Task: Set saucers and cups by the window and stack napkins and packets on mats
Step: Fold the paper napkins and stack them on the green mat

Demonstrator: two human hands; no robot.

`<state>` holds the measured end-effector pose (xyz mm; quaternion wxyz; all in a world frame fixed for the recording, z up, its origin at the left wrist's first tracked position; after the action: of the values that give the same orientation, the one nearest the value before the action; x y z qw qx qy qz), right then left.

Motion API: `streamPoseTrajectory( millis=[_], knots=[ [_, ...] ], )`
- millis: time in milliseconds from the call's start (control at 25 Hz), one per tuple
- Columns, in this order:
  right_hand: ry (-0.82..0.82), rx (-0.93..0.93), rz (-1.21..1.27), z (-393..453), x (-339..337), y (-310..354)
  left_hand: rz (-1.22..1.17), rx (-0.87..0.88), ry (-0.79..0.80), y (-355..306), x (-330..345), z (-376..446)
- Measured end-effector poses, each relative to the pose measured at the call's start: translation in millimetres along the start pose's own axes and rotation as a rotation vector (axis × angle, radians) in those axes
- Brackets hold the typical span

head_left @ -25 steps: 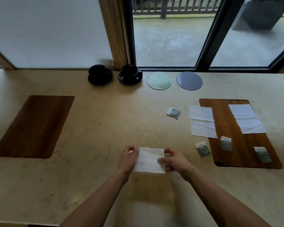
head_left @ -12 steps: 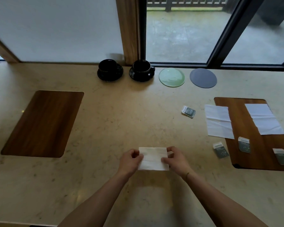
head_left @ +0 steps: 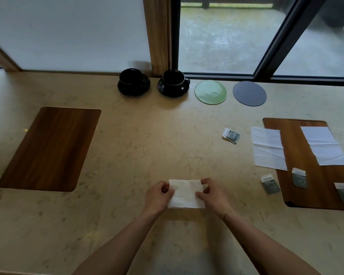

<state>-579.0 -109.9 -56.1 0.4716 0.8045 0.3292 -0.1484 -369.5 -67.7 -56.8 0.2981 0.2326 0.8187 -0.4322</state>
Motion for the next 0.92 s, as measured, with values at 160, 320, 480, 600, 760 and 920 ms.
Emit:
streamPoseTrajectory(
  millis=[160,320,480,600,760,920],
  knots=[
    [-0.004,-0.008,-0.011,1.9,-0.8,-0.8,0.019,0.003,-0.010,-0.8,1.1,2.8],
    [0.004,-0.029,-0.062,2.4,-1.2,-1.9,0.071,0.008,0.001,-0.7,2.8,3.3],
    [0.001,-0.036,-0.087,3.7,-3.3,-2.3,0.096,0.018,-0.003,-0.4,4.5,4.8],
    [0.000,-0.036,-0.075,5.2,-3.1,-1.3,0.102,0.022,-0.016,-1.5,4.2,7.3],
    [-0.006,-0.035,-0.075,5.9,-2.4,-2.7,0.114,0.022,-0.018,0.0,5.4,9.2],
    [0.000,-0.042,-0.110,5.1,-1.7,-2.0,0.152,0.030,-0.031,-1.0,5.6,8.9]
  ],
)
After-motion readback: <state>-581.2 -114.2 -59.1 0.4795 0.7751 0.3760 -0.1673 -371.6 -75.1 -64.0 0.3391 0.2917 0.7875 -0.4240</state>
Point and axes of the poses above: each hand's wrist, its own z-axis towards the middle knuckle, its own x-axis out of the palm, y = z × x, the point moved 6 cm from there along z, towards the middle knuckle, and after that the axes turned 10 degrees about z, right-handed, at the moved point
